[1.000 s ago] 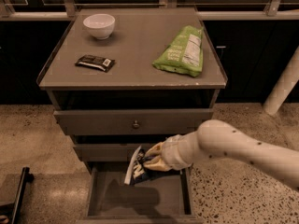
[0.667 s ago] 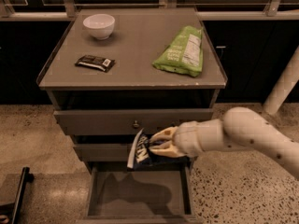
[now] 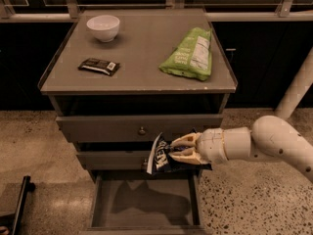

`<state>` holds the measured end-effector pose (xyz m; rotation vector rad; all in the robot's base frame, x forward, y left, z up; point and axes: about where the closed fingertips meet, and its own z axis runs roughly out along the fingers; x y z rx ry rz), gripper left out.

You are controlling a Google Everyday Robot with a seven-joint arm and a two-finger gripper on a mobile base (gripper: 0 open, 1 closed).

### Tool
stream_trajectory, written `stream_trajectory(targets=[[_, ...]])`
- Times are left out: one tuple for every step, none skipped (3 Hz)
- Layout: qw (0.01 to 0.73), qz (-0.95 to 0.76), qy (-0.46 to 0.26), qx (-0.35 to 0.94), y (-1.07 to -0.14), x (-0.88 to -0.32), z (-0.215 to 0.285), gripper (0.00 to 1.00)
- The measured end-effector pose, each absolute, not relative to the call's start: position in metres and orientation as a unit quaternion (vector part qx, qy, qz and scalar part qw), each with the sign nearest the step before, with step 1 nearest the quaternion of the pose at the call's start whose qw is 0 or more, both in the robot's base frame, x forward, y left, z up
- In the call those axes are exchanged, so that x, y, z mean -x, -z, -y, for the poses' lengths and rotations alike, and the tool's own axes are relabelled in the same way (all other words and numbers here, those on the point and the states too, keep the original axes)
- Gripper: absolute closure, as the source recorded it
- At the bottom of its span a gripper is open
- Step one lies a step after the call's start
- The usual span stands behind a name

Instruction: Pick blue chip bag from bottom drawer and place on counter

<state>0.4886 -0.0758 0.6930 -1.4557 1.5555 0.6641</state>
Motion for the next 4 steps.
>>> stream_trajectory(targets=[[0.462, -0.587, -0.247, 0.617, -0.751, -0.493, 0.067, 1.00], [0.479, -0.536, -0.218, 0.660, -0.828, -0.502, 0.054, 1.00], [0.491, -0.495, -0.192, 0.690, -0.889, -0.520, 0.045, 1.00], [0.502, -0.468, -0.192, 0.701, -0.923, -0.553, 0.036, 1.00]])
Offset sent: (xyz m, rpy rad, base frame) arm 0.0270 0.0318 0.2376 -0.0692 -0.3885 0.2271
